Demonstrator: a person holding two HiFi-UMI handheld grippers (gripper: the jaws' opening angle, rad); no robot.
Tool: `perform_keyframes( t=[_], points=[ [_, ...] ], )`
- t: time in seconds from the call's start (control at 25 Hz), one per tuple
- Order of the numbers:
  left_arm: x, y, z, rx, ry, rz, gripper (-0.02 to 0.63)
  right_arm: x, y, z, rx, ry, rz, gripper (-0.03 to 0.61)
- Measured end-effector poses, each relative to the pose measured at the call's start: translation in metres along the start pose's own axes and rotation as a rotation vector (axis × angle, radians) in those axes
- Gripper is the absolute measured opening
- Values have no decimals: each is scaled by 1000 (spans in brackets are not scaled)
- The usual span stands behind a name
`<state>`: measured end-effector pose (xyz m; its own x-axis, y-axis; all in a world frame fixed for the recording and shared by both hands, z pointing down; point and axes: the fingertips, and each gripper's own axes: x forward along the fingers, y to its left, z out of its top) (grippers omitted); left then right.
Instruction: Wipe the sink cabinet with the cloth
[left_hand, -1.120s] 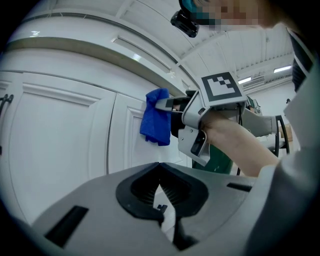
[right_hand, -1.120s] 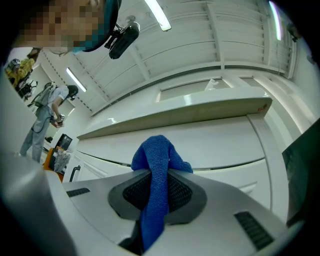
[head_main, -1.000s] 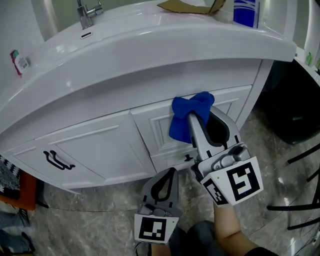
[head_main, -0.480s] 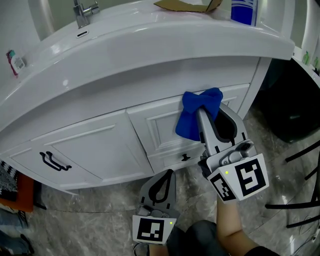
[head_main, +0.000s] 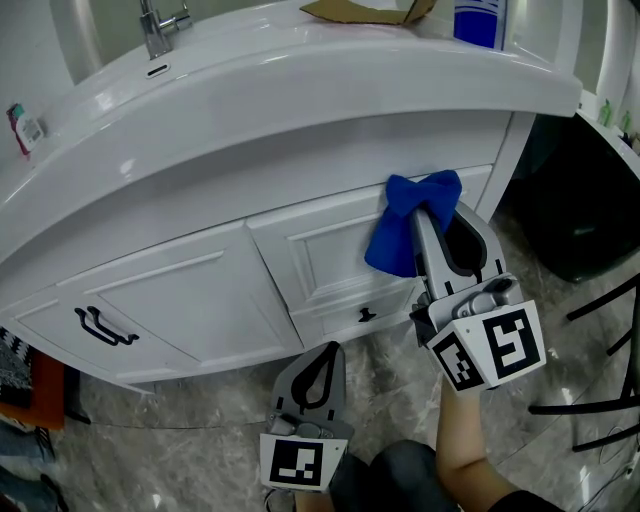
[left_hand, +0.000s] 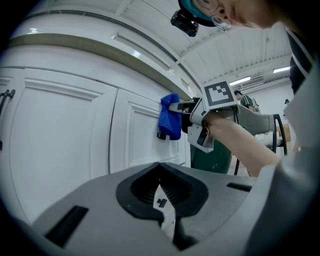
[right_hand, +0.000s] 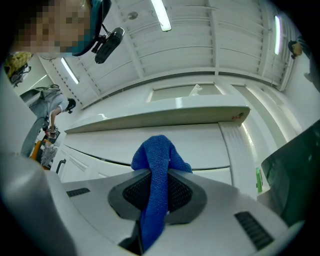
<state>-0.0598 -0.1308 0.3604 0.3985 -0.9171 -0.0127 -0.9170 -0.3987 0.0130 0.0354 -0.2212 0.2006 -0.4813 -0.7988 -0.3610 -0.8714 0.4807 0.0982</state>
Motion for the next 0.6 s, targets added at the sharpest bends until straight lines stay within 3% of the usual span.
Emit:
perform_keyframes(
  t=[0.6],
  points=[
    [1,-5,-2,1,8,-16,5,-9,-41,-1,-30,8,-79,58]
  ],
)
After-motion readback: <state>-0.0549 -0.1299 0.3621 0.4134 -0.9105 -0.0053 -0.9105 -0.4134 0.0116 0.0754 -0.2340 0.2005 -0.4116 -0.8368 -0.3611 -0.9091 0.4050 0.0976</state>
